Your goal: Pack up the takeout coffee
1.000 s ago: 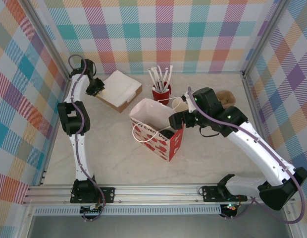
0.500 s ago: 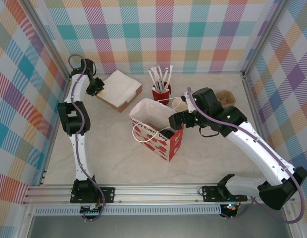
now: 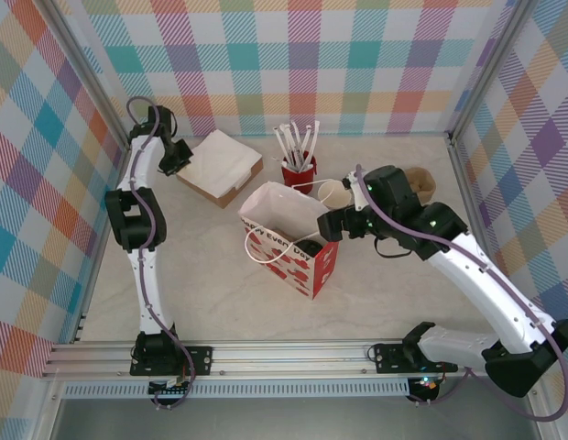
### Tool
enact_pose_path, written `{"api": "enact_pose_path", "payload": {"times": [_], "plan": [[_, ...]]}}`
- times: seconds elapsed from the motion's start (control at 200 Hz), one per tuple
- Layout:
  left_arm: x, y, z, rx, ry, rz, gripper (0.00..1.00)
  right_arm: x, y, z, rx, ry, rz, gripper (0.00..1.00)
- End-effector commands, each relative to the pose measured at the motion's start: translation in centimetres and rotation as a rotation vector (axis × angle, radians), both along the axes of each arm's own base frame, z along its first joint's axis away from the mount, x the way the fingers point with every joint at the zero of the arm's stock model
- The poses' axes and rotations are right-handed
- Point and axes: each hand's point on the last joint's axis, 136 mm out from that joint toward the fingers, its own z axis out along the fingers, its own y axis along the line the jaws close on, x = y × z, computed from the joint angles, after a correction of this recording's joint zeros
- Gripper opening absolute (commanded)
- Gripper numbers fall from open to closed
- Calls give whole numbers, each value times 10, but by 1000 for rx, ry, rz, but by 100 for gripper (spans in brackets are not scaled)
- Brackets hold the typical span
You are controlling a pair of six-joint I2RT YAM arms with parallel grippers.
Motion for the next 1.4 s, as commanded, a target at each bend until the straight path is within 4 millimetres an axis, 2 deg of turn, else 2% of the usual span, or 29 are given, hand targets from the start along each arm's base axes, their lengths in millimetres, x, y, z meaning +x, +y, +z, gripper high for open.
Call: {"api": "enact_pose_path", "payload": {"times": [0.0,0.275,0.475,0.66,0.845,0.97,1.06,1.245,1.395], "plan": [[2,-9,86,15,-205,-65,0,-3,-8,7,6,-26,-16,100],[-16,-39,173,-19,-438,-202,0,-4,-8,20,21,-71,2,100],[-45,-83,246,-71,-631,-414,0,-5,4,44,60,-152,88,100],[-96,-128,315,-142,-810,-671,0,-6,23,75,90,-287,244,100],[-159,-163,369,-222,-954,-907,0,-5,44,106,77,-426,407,100],[-197,-180,393,-253,-1017,-1029,0,-5,66,133,132,-475,517,100],[-223,-195,406,-278,-1049,-1106,0,-8,84,160,207,-507,603,100],[-269,-228,413,-304,-1075,-1252,0,-1,113,196,313,-567,695,100],[-295,-251,415,-334,-1088,-1350,0,5,129,220,369,-621,729,100]]}}
